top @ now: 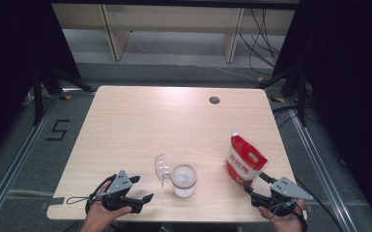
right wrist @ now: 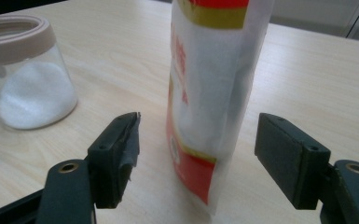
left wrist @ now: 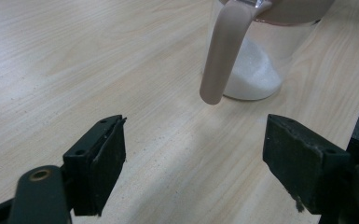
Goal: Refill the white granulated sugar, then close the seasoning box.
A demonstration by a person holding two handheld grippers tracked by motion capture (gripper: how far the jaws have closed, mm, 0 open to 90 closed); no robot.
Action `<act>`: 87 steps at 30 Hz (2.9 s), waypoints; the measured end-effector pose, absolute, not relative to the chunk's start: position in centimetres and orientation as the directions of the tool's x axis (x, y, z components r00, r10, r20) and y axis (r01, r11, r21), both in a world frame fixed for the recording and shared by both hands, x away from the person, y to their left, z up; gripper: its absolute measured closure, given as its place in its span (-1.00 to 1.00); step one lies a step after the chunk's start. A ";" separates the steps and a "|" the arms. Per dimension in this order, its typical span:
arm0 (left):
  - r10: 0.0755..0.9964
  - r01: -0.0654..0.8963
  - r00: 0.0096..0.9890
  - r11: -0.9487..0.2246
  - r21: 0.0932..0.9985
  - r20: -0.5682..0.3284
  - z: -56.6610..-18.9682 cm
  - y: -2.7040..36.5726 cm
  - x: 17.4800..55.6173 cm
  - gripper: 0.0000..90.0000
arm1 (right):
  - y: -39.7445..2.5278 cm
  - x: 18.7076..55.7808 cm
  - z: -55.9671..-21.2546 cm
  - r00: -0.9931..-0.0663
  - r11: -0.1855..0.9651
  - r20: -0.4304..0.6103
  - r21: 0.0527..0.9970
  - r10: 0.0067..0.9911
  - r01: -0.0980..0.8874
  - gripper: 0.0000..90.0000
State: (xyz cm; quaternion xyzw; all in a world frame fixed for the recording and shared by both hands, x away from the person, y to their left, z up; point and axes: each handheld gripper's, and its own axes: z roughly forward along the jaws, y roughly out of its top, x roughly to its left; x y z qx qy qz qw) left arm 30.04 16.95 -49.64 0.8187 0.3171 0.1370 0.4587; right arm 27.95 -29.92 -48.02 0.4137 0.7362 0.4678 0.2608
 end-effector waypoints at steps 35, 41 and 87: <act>0.662 0.412 0.744 -0.349 0.842 -0.090 -49.7 16.9 29.8 -0.54 | -30.0 25.6 -48.4 -0.512 0.225 0.017 0.886 0.859 0.406 -0.36; 0.652 0.400 0.755 -0.372 0.838 -0.071 -49.6 17.0 29.9 -0.54 | -30.0 25.5 -48.5 -0.504 0.223 0.015 0.885 0.863 0.408 -0.37; 0.597 0.295 0.802 -0.386 0.874 -0.007 -45.5 13.3 30.1 0.98 | -30.2 25.4 -48.4 -0.499 0.242 -0.006 0.879 0.867 0.411 -0.37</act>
